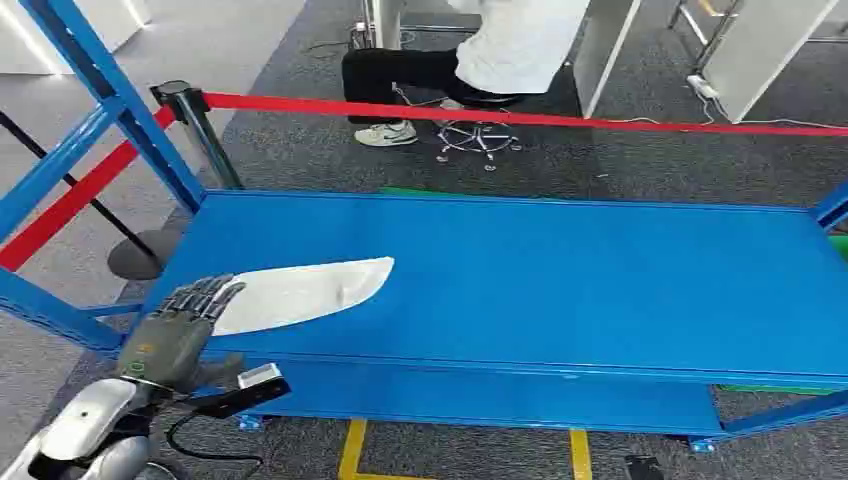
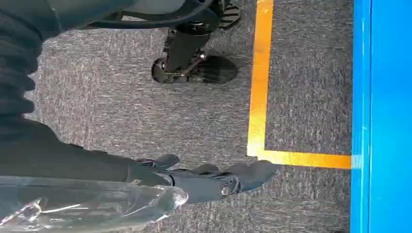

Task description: Take the parts from the cabinet and place them on the table.

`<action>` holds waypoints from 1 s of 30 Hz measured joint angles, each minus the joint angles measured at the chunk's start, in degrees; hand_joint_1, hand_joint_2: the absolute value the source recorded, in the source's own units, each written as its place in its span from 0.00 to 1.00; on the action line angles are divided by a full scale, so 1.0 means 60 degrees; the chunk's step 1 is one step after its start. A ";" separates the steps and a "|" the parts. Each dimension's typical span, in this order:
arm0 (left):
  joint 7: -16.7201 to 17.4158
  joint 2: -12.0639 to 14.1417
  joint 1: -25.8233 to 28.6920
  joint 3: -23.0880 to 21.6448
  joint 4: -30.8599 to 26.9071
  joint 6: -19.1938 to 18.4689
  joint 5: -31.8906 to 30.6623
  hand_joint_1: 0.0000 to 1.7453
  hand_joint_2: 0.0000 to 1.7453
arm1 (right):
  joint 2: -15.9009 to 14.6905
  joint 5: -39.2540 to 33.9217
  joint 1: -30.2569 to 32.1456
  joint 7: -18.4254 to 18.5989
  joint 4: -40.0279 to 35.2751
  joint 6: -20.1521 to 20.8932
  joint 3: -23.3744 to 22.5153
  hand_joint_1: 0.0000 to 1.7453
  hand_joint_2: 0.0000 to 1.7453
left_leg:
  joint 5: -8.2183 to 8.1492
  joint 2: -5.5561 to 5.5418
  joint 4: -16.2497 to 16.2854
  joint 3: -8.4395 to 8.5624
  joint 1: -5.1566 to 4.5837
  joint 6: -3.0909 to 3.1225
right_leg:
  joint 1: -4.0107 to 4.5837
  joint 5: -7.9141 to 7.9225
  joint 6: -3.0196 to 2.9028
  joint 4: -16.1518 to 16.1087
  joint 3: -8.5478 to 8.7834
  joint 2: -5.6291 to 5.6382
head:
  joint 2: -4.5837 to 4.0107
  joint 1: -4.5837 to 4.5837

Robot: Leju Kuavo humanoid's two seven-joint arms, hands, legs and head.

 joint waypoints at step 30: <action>-0.1391 -0.0033 -0.3165 -0.0047 0.4672 0.0408 0.0255 0.00 1.00 | 0.0178 0.0765 -0.0533 0.0295 0.0015 0.0077 0.0138 0.00 1.00 | 0.0049 0.0000 0.0000 -0.0033 -0.0001 -0.0005 | 0.0000 0.0052 -0.0012 0.0004 -0.0033 -0.0001 | 0.0000 0.0000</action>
